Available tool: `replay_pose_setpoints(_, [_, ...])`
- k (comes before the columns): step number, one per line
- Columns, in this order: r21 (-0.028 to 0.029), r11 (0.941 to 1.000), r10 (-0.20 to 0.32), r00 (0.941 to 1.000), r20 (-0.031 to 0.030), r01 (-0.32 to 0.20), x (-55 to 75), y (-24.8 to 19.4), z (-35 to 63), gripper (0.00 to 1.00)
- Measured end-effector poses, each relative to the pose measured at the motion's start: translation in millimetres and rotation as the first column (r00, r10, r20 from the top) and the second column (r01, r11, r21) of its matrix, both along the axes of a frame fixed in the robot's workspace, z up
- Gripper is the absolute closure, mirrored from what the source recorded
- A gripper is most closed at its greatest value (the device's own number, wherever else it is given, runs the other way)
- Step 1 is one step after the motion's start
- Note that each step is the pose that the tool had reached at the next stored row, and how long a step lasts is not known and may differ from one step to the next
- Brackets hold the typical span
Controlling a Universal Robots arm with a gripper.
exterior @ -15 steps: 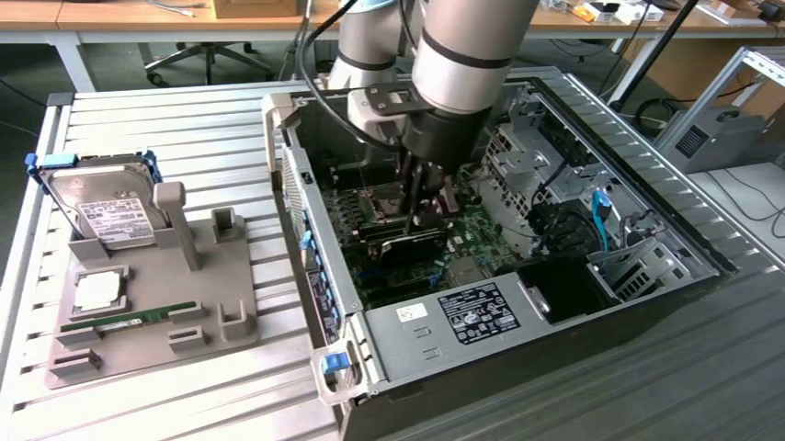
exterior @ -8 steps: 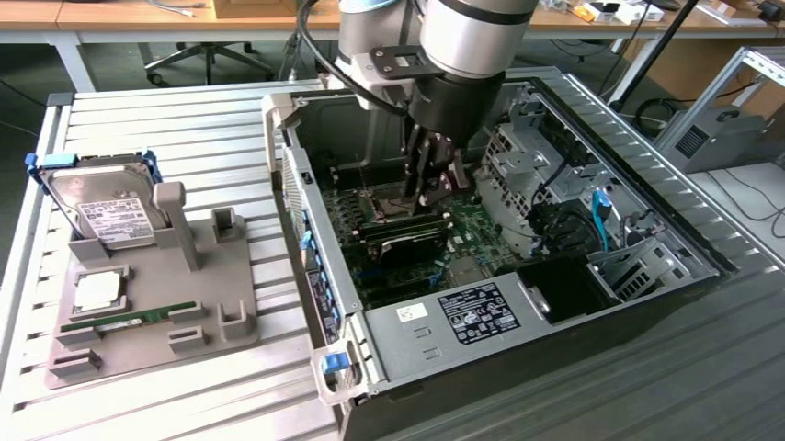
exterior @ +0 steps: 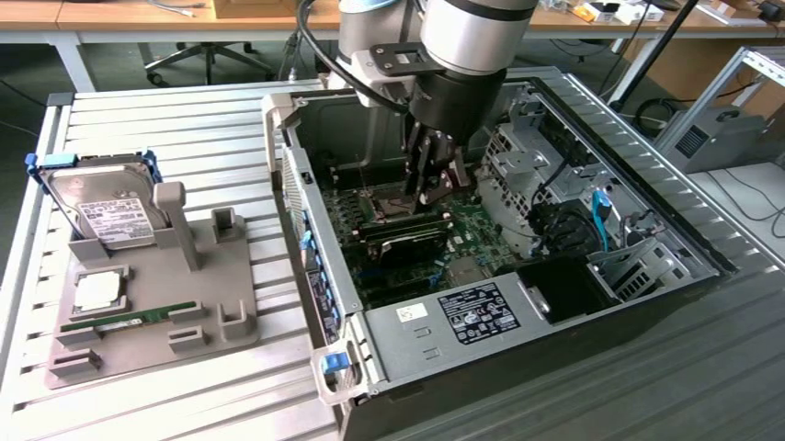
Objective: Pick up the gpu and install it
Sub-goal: 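Insert the gpu into the slot, then press down on the gpu until it lock into place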
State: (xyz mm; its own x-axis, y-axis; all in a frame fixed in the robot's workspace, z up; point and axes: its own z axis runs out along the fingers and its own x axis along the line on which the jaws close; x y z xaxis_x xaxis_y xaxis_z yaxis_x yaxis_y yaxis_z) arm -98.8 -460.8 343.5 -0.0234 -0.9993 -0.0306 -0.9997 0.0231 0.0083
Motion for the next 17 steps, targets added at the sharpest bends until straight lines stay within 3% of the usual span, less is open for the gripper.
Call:
replay_pose_setpoints(13, [0.0, 1.0, 0.0, 1.0, 0.0, 0.0, 0.0, 0.0, 0.0, 0.67])
replay_pose_setpoints(14, [0.0, 1.0, 0.0, 1.0, 0.0, 0.0, 0.0, 0.0, 0.0, 0.8])
replay_pose_setpoints(15, [0.0, 1.0, 0.0, 1.0, 0.0, 0.0, 0.0, 0.0, 0.0, 0.87])
replay_pose_setpoints(17, [0.0, 1.0, 0.0, 1.0, 0.0, 0.0, 0.0, 0.0, 0.0, 0.89])
